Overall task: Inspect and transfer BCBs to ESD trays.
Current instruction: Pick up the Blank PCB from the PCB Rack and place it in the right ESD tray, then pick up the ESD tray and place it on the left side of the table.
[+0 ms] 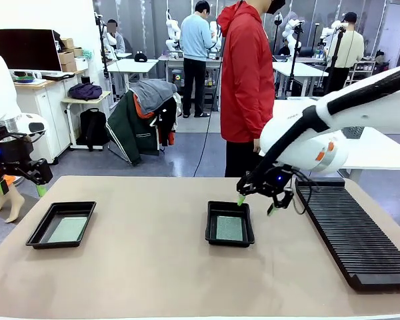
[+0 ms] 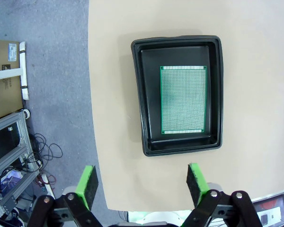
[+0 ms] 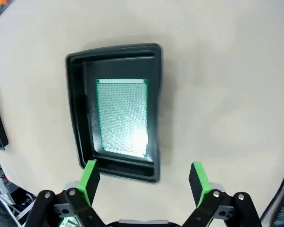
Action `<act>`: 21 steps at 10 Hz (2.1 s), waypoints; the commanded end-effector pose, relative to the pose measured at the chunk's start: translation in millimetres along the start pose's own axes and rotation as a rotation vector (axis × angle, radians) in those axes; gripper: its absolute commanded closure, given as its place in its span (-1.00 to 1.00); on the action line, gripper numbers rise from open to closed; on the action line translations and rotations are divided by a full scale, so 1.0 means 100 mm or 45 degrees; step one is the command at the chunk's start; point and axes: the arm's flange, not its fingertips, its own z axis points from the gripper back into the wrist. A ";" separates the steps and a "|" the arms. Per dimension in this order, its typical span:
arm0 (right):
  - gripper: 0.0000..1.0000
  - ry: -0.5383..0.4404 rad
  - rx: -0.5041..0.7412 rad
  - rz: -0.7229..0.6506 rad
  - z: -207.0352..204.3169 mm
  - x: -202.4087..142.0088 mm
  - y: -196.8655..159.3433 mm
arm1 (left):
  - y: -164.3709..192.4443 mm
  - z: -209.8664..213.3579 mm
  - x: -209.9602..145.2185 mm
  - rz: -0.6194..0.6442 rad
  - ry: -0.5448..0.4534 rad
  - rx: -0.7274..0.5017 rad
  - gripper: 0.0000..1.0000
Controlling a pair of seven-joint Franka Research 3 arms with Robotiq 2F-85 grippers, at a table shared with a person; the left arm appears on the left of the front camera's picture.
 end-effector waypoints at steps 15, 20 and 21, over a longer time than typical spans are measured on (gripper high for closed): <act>-1.00 0.060 -0.075 0.023 0.43 -0.01 0.07 | 0.01 -0.02 0.00 0.004 -0.005 0.001 -1.00; -1.00 0.060 -0.075 0.023 0.43 -0.01 0.07 | 0.01 -0.02 0.00 0.004 -0.005 0.001 -1.00; -1.00 0.060 -0.075 0.023 0.43 -0.01 0.07 | 0.01 -0.02 0.00 0.004 -0.005 0.001 -1.00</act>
